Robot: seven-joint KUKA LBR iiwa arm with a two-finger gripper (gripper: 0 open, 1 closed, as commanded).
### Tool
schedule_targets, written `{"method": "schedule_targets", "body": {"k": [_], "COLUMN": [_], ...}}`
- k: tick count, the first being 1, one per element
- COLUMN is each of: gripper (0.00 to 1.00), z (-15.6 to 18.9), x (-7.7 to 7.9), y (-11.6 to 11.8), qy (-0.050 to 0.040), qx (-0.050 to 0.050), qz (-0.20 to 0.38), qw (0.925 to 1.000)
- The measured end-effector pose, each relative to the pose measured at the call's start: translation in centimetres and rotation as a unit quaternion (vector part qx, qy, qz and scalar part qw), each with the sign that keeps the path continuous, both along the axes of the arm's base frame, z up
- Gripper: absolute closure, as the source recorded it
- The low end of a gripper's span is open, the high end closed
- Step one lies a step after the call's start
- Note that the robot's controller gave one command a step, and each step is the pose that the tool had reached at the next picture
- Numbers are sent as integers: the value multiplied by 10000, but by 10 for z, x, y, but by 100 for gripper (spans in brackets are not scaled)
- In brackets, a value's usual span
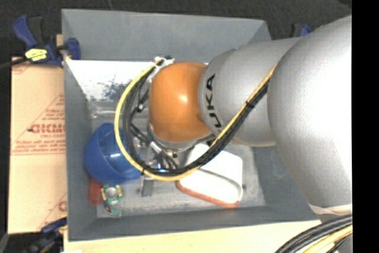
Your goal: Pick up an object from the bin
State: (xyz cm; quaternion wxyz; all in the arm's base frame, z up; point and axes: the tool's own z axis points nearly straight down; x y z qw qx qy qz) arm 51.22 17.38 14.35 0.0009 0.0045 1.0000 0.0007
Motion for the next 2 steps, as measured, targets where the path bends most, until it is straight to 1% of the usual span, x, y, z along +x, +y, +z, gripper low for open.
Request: {"method": "schedule_targets", "body": {"k": [1,2], "gripper": [0,0], "z": [0,-5], "x": [0,-12], "y": [0,-23], "qy": [0,-8], "qx": [0,-3], "qz": [1,113], "qw": [10000,9999]}}
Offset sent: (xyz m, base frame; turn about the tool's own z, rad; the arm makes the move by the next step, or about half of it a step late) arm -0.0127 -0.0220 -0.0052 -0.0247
